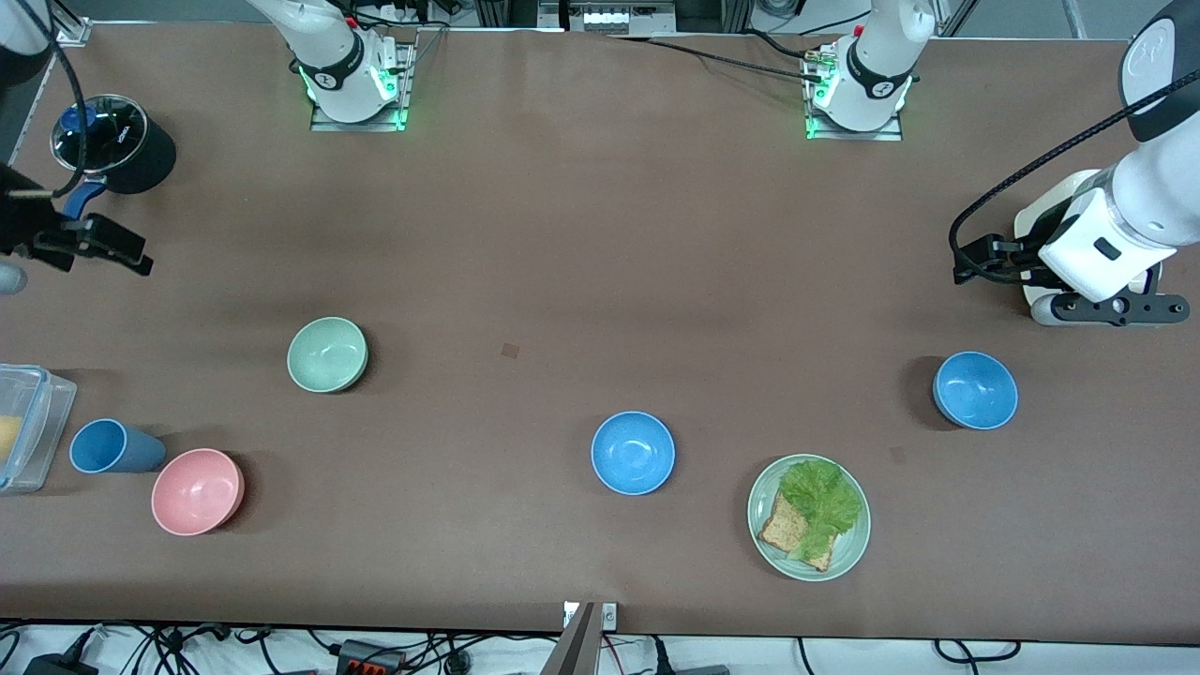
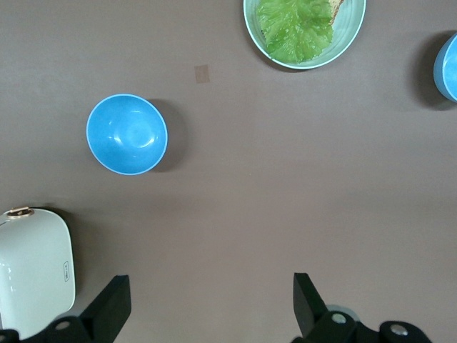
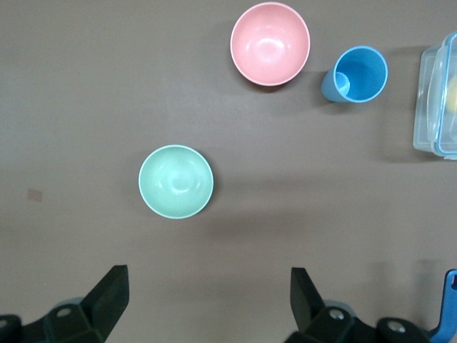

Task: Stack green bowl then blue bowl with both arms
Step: 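Reach the right gripper down to the pale green bowl, then grasp the green bowl with the right gripper while the left gripper reaches the blue bowl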

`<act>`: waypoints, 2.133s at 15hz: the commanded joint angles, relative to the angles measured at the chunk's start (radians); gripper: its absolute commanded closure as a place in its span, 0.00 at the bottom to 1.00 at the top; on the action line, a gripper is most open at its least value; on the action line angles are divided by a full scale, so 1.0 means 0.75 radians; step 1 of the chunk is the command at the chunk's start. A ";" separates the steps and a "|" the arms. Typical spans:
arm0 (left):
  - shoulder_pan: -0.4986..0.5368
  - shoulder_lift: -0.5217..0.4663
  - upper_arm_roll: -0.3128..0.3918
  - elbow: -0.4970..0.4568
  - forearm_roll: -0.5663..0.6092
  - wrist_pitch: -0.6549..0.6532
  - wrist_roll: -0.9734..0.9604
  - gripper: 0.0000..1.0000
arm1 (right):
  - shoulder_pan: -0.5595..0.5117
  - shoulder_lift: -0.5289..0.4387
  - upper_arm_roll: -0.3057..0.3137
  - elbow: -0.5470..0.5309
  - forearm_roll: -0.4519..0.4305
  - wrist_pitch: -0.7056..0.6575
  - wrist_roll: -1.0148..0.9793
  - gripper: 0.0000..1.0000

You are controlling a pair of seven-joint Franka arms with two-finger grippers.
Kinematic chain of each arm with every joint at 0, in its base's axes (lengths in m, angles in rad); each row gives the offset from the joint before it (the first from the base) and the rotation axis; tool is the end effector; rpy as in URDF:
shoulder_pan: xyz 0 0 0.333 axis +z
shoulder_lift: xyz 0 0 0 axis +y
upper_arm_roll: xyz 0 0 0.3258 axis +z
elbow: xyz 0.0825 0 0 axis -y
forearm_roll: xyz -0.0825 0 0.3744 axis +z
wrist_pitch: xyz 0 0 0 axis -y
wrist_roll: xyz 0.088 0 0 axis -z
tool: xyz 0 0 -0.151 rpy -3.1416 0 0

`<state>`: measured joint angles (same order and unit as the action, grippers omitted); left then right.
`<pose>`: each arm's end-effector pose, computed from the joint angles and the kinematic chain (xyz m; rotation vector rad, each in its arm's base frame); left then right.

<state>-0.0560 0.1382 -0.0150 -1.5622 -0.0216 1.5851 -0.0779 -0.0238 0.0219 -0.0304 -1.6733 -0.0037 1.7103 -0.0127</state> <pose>0.5769 -0.0438 0.5177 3.1213 0.0132 -0.1824 0.5608 -0.0308 0.5427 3.1360 -0.0643 0.0235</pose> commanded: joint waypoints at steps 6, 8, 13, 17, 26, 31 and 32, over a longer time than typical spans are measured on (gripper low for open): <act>0.011 -0.012 -0.005 0.007 -0.018 -0.023 -0.007 0.00 | -0.015 -0.107 0.016 -0.152 -0.009 0.064 -0.006 0.00; 0.015 -0.010 -0.005 0.007 -0.018 -0.023 -0.007 0.00 | -0.017 -0.105 0.016 -0.150 -0.011 0.062 -0.006 0.00; 0.015 -0.010 -0.005 0.007 -0.026 -0.023 -0.009 0.00 | -0.015 0.087 0.016 -0.143 -0.024 0.145 -0.006 0.00; 0.017 -0.008 -0.005 0.007 -0.031 -0.023 -0.011 0.00 | 0.011 0.320 0.016 -0.143 -0.028 0.266 0.015 0.00; 0.077 0.032 0.010 -0.026 -0.016 -0.074 -0.013 0.00 | 0.048 0.695 0.018 -0.152 -0.024 0.512 0.019 0.00; 0.220 0.239 0.012 -0.016 -0.010 0.115 -0.009 0.00 | 0.054 0.721 0.018 -0.154 -0.026 0.497 0.019 0.85; 0.242 0.294 0.012 -0.016 -0.008 0.152 -0.009 0.00 | 0.052 0.723 0.018 -0.154 -0.026 0.495 0.015 0.95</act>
<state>0.1026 0.2870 -0.0017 -1.5901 -0.0215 1.6544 -0.0914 0.0183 0.5680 -0.0220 -1.7961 -0.0055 2.0951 -0.0093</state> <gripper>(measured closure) 0.000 0.335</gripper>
